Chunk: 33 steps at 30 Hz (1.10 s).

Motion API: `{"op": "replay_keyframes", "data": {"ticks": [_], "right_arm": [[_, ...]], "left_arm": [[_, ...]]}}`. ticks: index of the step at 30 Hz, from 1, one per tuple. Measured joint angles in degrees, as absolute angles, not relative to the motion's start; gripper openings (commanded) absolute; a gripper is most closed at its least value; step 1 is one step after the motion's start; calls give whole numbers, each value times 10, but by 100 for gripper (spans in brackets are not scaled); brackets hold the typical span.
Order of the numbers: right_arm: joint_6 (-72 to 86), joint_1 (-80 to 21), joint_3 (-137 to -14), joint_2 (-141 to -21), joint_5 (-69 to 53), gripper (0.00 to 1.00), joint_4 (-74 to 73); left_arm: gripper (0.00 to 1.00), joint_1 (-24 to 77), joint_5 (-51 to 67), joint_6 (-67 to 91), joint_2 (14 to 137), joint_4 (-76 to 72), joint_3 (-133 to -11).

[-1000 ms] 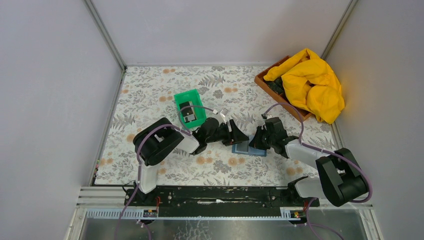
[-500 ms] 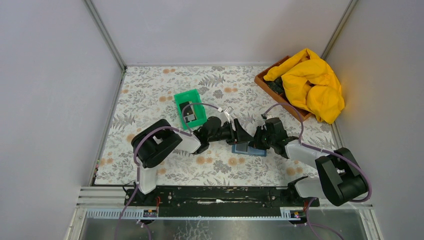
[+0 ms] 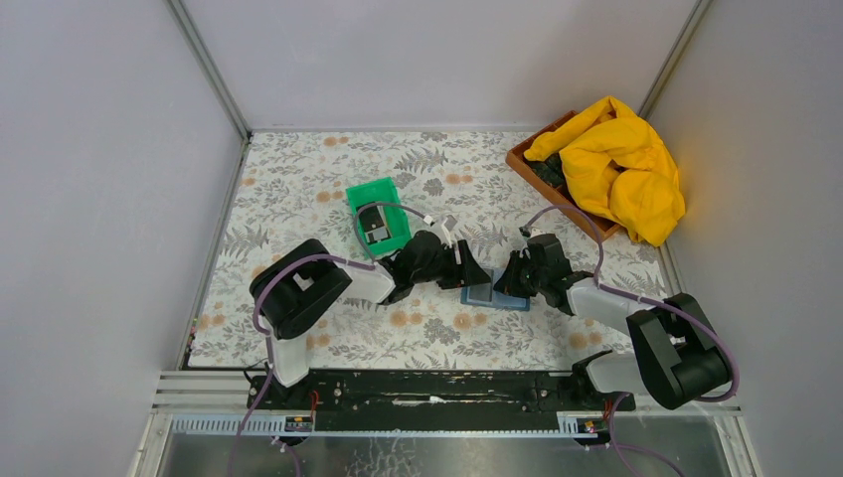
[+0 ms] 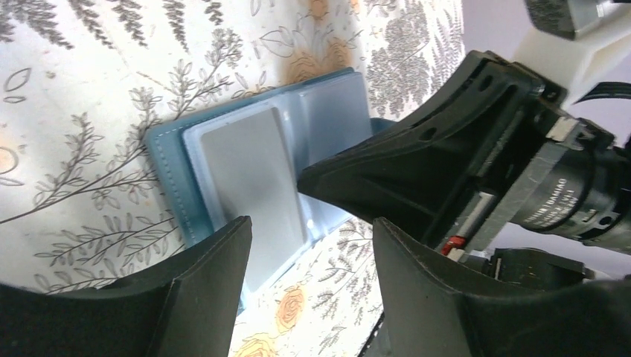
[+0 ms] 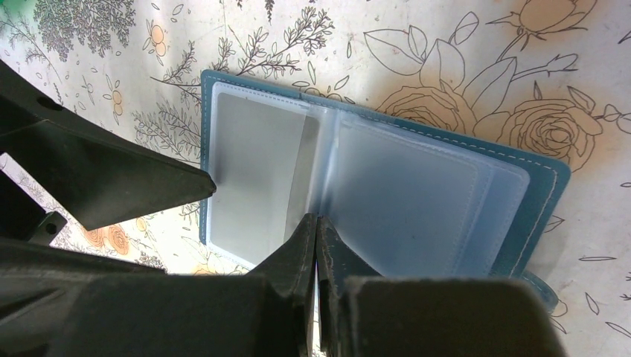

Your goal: Take the credit cards out of the card holder

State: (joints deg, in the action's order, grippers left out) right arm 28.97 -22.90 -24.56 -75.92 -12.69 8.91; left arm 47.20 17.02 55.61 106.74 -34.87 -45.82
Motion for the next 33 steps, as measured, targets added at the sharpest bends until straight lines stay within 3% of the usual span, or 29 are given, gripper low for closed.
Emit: {"op": "replay_keyframes", "data": {"ticks": [33], "right_arm": [[290,-229,-246,-760,-129,4,91]], "left_arm": [[68,484,148,526,1055,-290,-463]]}}
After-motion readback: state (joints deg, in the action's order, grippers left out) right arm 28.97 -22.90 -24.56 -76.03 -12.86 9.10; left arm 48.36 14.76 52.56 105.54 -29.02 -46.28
